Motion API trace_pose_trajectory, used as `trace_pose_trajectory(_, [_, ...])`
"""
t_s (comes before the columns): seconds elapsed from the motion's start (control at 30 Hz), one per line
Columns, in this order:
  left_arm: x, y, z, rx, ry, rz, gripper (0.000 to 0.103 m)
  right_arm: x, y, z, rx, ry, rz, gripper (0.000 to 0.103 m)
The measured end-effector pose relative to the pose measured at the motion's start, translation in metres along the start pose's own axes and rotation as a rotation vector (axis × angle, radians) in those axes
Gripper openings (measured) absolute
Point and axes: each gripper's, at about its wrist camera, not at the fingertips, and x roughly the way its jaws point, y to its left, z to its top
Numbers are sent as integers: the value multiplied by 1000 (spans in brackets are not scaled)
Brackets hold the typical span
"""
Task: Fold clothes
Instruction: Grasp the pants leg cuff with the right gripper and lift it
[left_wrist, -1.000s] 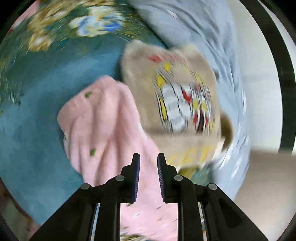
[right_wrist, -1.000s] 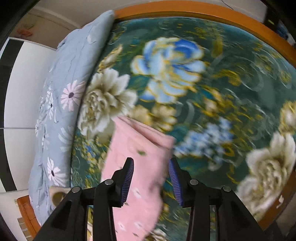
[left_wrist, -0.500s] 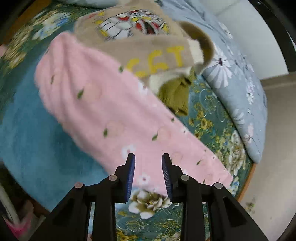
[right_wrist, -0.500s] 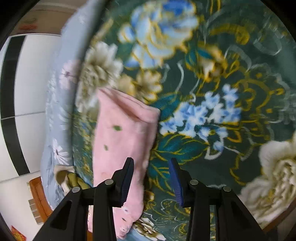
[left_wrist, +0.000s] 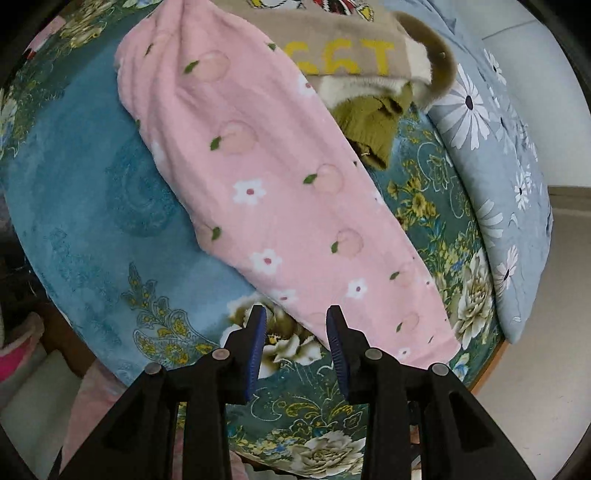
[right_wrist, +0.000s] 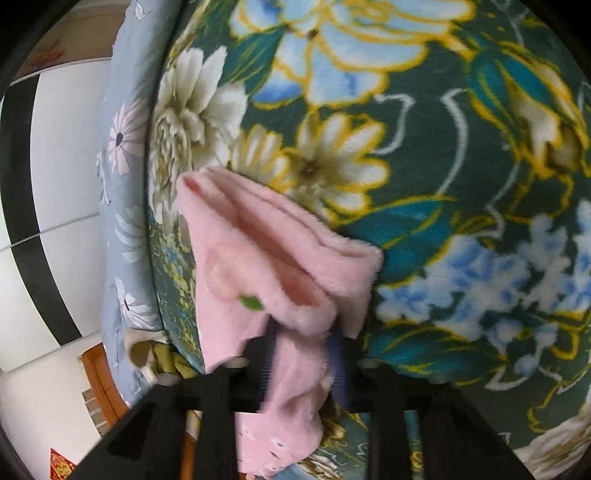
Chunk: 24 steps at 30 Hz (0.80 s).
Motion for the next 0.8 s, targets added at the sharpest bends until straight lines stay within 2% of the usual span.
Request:
trace_pose_trajectory(0.1, [4, -11, -2, 24, 14, 8, 34, -9, 15, 3, -65, -15, -5, 8])
trace_pose_trajectory(0.17, [5, -14, -3, 32, 19, 13, 34, -25, 24, 5, -137, -70, 13, 8])
trace_pose_trajectory(0.23, [7, -15, -3, 37, 23, 18, 34, -35, 26, 7, -186, -110, -3, 8])
trace_pose_trajectory(0.33, [9, -16, -4, 44, 28, 27, 34, -20, 8, 13, -152, -69, -54, 8])
trace_pose_trajectory(0.43, [11, -18, -5, 51, 34, 35, 34, -11, -3, 14, -136, -61, -46, 15])
trace_pose_trajectory(0.5, [9, -15, -3, 44, 28, 39, 34, -13, -2, 11, -173, -82, -60, 32])
trace_pose_trajectory(0.63, [3, -6, 0, 23, 9, 47, 35, -10, -9, 12, -191, -97, -116, 41])
trace_pose_trajectory(0.73, [-1, 1, 1, 8, -2, 53, 35, -7, -13, 15, -164, -100, -93, 41])
trace_pose_trajectory(0.8, [-3, 5, 0, 0, -5, 57, 35, -3, -11, 16, -142, -106, -96, 33])
